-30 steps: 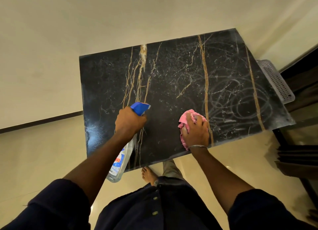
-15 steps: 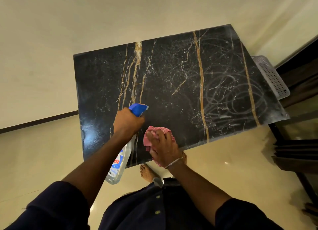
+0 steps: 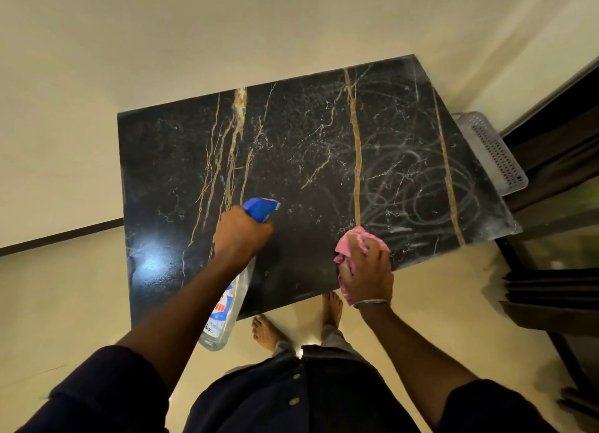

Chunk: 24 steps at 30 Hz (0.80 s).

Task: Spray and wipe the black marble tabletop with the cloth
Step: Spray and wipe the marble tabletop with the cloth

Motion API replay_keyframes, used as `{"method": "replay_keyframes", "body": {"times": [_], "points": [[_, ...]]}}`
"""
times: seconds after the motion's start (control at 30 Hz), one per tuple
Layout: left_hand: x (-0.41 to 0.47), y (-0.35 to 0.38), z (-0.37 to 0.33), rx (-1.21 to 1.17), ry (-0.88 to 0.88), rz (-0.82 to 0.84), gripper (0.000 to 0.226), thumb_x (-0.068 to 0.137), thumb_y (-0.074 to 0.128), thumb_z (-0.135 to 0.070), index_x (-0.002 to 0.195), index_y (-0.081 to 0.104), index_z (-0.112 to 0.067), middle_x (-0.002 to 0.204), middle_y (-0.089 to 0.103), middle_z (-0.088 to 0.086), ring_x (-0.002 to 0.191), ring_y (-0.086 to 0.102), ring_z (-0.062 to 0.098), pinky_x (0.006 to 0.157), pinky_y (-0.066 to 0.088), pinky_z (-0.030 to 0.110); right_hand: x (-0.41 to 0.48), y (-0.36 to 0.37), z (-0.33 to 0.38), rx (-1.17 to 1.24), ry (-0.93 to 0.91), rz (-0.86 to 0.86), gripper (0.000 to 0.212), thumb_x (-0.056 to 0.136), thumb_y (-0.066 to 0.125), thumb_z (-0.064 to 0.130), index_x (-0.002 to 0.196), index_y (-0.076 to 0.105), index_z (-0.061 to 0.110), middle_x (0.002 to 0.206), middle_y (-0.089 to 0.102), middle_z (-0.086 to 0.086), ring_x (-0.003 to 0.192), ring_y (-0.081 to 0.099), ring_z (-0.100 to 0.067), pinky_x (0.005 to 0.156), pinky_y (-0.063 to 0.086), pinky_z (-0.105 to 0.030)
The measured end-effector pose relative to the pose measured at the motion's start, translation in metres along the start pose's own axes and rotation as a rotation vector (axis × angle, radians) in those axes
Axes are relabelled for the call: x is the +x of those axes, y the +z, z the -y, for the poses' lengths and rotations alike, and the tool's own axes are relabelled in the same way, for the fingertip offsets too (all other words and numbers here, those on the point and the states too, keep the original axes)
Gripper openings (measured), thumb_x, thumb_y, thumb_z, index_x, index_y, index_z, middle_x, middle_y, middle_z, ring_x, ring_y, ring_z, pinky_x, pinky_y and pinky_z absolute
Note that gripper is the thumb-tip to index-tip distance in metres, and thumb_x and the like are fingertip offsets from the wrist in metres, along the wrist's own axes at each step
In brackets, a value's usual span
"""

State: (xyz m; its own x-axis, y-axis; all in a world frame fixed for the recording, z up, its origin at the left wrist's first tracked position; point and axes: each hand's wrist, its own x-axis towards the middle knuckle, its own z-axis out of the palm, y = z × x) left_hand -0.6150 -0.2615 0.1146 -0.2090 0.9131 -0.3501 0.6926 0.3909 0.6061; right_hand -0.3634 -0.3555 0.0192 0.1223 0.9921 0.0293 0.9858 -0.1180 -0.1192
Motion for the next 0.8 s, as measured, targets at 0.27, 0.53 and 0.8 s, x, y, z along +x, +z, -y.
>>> {"method": "replay_keyframes", "body": {"times": [0.27, 0.53, 0.8], "points": [[-0.004, 0.018, -0.032, 0.033, -0.026, -0.045, 0.028, 0.081, 0.071, -0.028, 0.103, 0.059, -0.015, 0.076, 0.062, -0.001, 0.064, 0.058, 0.006, 0.060, 0.045, 0.020, 0.010, -0.003, 0.055, 0.107, -0.552, 0.154, 0.067, 0.080, 0.065, 0.041, 0.141, 0.042, 0.025, 0.138, 0.046, -0.010, 0.122, 0.047, -0.032, 0.102, 0.046, -0.045], [-0.006, 0.023, -0.059, 0.027, -0.063, -0.077, 0.029, 0.083, 0.069, -0.029, 0.104, 0.059, -0.012, 0.075, 0.059, 0.000, 0.063, 0.056, 0.009, 0.055, 0.041, 0.018, 0.063, -0.006, -0.061, 0.042, -0.152, 0.043, 0.057, 0.085, 0.055, 0.046, 0.137, 0.051, 0.023, 0.126, 0.050, -0.014, 0.113, 0.047, -0.034, 0.081, 0.055, -0.045], [-0.015, 0.024, -0.068, -0.014, -0.095, -0.144, 0.022, 0.083, 0.069, -0.024, 0.097, 0.058, -0.011, 0.069, 0.055, 0.000, 0.060, 0.054, 0.011, 0.057, 0.042, 0.020, 0.087, -0.010, -0.035, 0.030, -0.082, 0.141, 0.058, 0.085, 0.055, 0.051, 0.135, 0.041, 0.025, 0.130, 0.046, -0.013, 0.112, 0.047, -0.035, 0.087, 0.046, -0.043]]}}
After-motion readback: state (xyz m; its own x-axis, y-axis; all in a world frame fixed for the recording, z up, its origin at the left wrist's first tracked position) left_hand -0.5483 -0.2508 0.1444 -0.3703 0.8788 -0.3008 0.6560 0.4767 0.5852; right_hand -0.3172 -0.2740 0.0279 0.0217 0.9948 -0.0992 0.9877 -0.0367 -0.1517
